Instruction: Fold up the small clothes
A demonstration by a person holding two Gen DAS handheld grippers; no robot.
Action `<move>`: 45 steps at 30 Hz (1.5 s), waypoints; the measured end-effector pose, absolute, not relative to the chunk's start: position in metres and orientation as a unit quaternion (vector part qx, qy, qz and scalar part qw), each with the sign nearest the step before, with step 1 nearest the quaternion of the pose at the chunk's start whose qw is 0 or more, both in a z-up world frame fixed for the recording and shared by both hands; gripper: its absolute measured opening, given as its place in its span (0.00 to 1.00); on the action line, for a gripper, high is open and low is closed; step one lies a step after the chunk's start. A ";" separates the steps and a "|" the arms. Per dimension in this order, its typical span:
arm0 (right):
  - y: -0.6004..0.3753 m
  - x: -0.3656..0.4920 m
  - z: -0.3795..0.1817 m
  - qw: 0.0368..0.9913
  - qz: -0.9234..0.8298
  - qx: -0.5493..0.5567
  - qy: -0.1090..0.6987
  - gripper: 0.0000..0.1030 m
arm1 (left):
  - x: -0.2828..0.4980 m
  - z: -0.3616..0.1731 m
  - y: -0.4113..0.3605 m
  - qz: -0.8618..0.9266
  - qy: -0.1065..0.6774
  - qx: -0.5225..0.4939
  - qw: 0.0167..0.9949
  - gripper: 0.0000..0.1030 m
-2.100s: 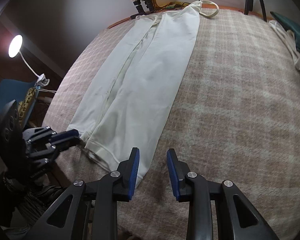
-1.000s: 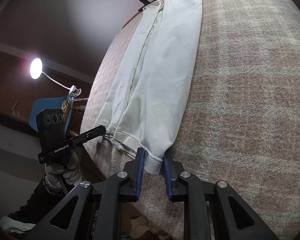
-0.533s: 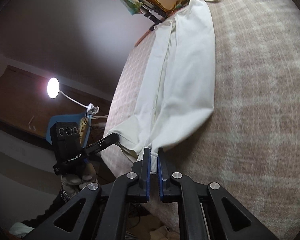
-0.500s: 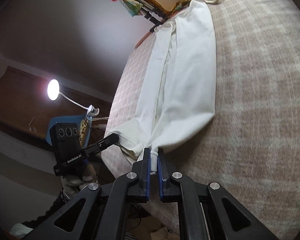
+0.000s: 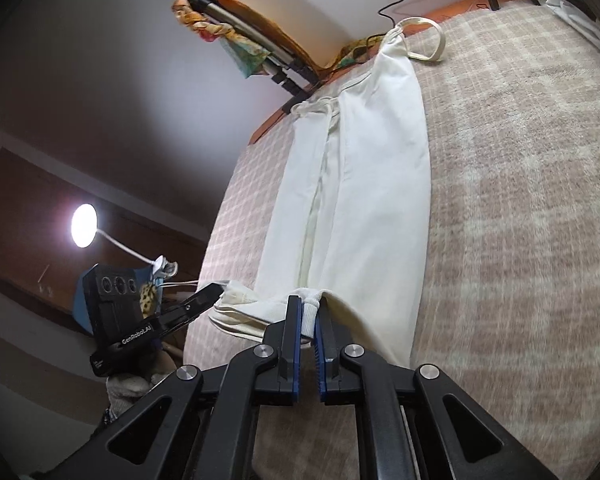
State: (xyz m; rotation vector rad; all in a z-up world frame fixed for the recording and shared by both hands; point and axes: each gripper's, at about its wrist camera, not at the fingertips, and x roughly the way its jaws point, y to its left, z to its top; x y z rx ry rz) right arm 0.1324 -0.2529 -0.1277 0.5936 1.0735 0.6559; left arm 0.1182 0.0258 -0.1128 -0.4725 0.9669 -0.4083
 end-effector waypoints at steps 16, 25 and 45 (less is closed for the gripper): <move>-0.254 0.181 -0.150 0.766 0.247 0.278 0.524 0.09 | 0.153 -0.133 0.021 -0.175 0.473 -0.207 0.838 0.09; -0.246 0.162 -0.114 0.818 0.264 0.179 0.479 0.21 | 0.135 -0.100 0.018 -0.189 0.424 -0.152 0.873 0.17; -0.197 0.153 -0.134 0.833 0.237 0.000 0.499 0.19 | 0.131 -0.133 -0.037 -0.146 0.460 0.041 0.875 0.17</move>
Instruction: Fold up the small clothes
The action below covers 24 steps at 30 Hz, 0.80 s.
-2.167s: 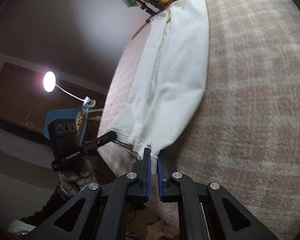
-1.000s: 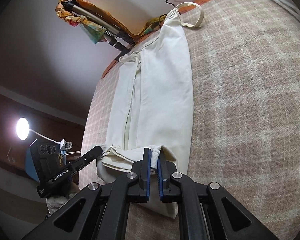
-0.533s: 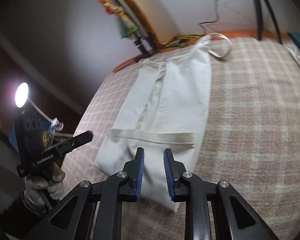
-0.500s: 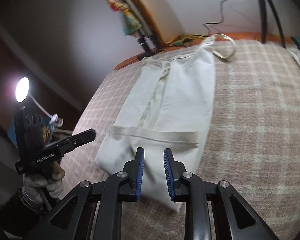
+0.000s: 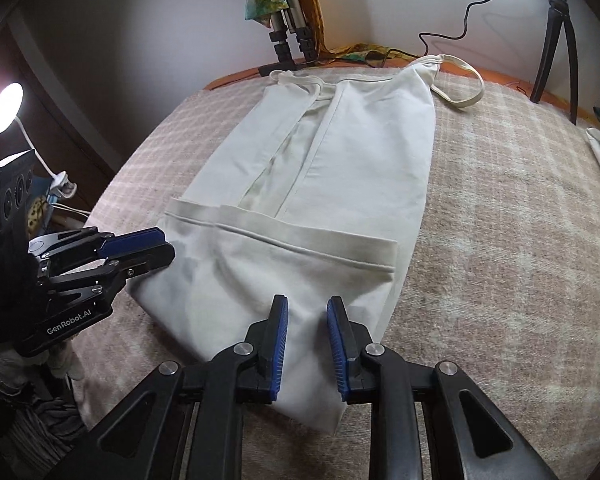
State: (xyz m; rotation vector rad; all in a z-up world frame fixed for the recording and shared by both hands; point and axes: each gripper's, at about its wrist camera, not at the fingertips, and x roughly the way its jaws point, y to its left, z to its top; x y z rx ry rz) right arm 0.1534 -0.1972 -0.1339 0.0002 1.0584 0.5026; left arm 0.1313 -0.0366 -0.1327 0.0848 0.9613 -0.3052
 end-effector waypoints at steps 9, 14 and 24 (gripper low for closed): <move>-0.204 0.154 -0.127 0.842 0.208 -0.018 0.497 0.21 | 0.132 -0.134 -0.043 -0.097 0.437 0.113 0.887 0.17; -0.211 0.149 -0.112 0.854 0.214 -0.010 0.474 0.31 | 0.133 -0.127 -0.042 -0.091 0.427 0.113 0.892 0.25; -0.226 0.153 -0.080 0.888 0.201 -0.012 0.415 0.61 | 0.140 -0.101 -0.033 -0.101 0.398 0.095 0.907 0.50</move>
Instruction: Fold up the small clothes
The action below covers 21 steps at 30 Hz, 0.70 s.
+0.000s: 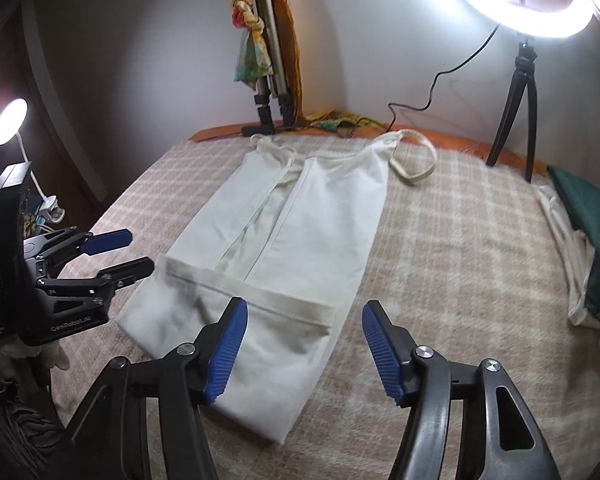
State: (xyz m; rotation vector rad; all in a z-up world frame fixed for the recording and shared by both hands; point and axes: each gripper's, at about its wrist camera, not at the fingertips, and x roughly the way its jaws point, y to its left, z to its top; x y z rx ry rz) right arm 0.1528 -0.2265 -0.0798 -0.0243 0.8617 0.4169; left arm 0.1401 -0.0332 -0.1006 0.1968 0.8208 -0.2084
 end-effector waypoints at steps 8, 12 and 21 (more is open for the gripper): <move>-0.244 0.184 -0.072 0.896 0.194 0.005 0.399 0.71 | 0.165 -0.090 -0.015 -0.109 0.391 0.074 0.911 0.50; -0.252 0.209 -0.076 0.887 0.203 0.021 0.413 0.71 | 0.181 -0.086 -0.002 -0.120 0.393 0.049 0.910 0.50; -0.265 0.278 -0.092 0.855 0.236 0.094 0.453 0.71 | 0.240 -0.092 0.023 -0.163 0.411 -0.044 0.896 0.51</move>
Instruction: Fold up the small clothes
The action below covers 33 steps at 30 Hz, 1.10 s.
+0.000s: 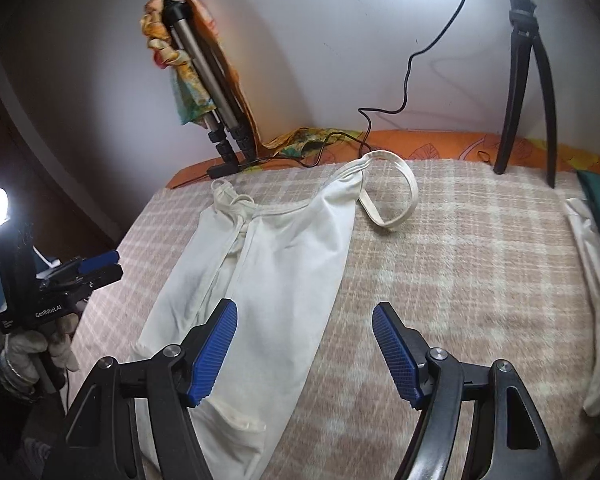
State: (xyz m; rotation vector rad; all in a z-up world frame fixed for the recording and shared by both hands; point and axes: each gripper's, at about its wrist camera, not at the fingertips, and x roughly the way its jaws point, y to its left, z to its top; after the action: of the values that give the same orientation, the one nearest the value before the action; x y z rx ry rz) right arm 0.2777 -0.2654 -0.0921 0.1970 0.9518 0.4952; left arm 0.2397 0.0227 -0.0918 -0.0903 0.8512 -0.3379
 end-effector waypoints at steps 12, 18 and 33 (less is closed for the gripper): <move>-0.258 0.353 -0.121 0.827 0.261 0.143 0.477 0.55 | 0.318 -0.130 0.026 -0.195 0.444 -0.110 0.867 0.51; -0.252 0.377 -0.135 0.821 0.269 0.149 0.481 0.51 | 0.340 -0.145 0.018 -0.190 0.455 -0.098 0.865 0.51; -0.233 0.402 -0.148 0.816 0.284 0.138 0.485 0.25 | 0.368 -0.154 0.005 -0.199 0.449 -0.097 0.866 0.16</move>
State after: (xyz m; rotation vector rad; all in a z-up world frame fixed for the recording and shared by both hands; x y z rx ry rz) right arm 0.4021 -0.2334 -0.1478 0.2934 1.0341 0.6048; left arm 0.3683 0.0055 -0.1539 -0.2032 0.9413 -0.4163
